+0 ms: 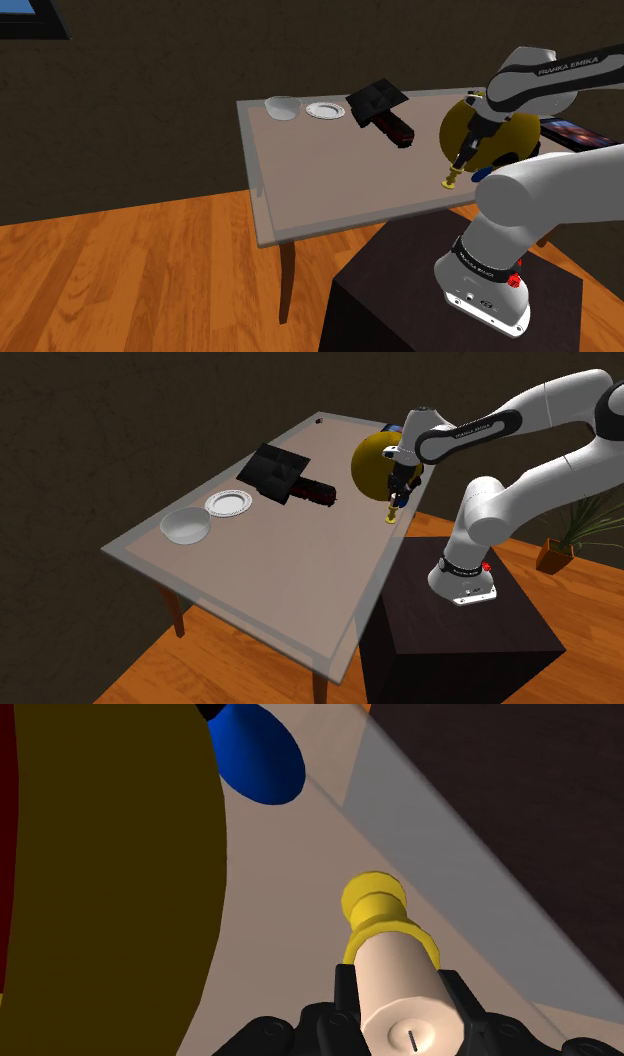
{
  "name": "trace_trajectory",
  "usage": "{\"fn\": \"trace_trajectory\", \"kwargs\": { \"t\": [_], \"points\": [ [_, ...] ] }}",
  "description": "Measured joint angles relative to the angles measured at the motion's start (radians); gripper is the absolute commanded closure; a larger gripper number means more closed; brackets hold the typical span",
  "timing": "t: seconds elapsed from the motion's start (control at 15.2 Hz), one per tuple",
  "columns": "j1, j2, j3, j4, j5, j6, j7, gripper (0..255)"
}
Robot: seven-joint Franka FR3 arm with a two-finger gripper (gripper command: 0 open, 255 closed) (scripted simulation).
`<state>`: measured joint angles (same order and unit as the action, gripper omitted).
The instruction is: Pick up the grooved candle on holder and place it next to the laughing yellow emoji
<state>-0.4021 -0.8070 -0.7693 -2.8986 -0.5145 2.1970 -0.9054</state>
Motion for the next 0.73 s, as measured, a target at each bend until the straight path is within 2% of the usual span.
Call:
{"fn": "trace_trajectory", "kwargs": {
  "t": [0.26, 0.33, 0.73],
  "points": [
    [0.001, 0.002, -0.001, 0.0, 0.0, 0.002, 0.0, 255],
    [0.001, 0.002, -0.001, 0.0, 0.0, 0.002, 0.0, 0],
    [0.003, 0.0, 0.003, -0.004, 0.003, 0.001, 0.001, 0]
  ]
}}
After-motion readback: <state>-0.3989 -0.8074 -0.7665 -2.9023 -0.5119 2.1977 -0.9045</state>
